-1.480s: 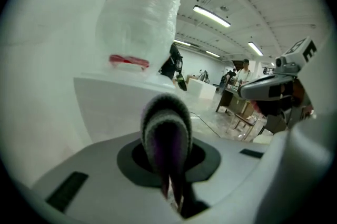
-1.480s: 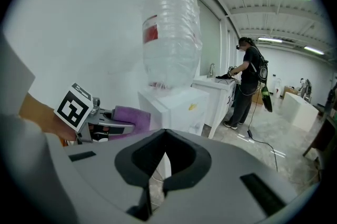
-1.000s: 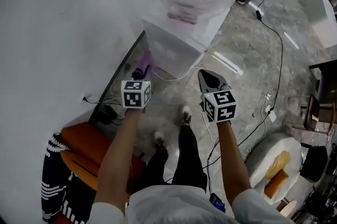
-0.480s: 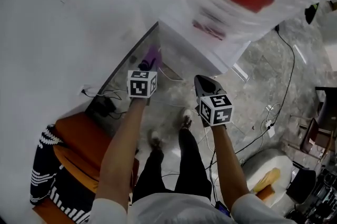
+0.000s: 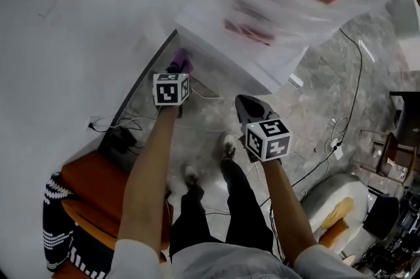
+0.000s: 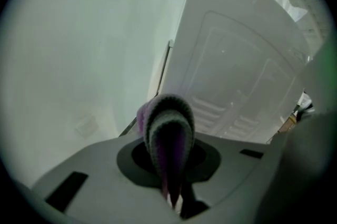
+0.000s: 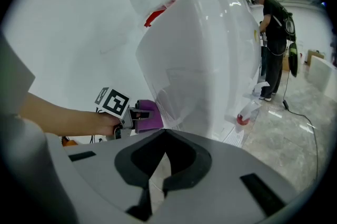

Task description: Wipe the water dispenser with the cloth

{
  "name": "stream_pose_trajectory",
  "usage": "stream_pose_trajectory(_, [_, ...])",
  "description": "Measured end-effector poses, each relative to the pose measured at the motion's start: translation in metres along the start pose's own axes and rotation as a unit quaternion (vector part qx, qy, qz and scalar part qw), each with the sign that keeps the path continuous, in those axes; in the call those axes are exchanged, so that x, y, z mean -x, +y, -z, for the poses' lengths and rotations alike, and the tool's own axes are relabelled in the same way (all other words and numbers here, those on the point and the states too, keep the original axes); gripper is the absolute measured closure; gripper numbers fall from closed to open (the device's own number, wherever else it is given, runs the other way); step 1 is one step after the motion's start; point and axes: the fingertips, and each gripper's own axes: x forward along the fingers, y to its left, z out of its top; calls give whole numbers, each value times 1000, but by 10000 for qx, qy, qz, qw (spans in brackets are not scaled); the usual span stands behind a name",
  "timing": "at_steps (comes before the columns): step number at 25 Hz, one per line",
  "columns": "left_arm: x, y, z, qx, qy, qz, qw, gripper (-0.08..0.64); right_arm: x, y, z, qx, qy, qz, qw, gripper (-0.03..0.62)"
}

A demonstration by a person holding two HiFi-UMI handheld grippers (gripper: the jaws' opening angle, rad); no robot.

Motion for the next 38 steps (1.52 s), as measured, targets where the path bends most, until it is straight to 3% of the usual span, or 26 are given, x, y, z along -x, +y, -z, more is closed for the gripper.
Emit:
stream_pose_trajectory(6, [-10,-39,8,-43,-86,396,9992,515,23,-27,18,-190,-161,420,9988,584])
stream_pose_trajectory(9, [-9,-68,13,-192,-27,621,9979,515,42,-36,28,-349,-256,637,9970,584])
stream_pose_trajectory(18, [-4,-144,44,-156,157,1156,9930,515,102,-57,56,-664,-506,1195,9893,584])
stream_pose_trajectory(26, [-4,-211,82,149,387,1771,9833,515,149,-69,99,-876,-553,1607,9815,584])
stream_pose_trajectory(29, [-2,-229,91,503,428,2035,9768,514,159,-72,112,-888,-479,1703,9802,584])
stream_pose_trajectory(33, [4,-230,99,778,416,2147,9727,514,163,-72,119,-889,-392,1741,9799,584])
stream_pose_trajectory(38, [7,-176,115,887,551,1746,9791,515,133,-64,109,-696,-298,1565,9848,584])
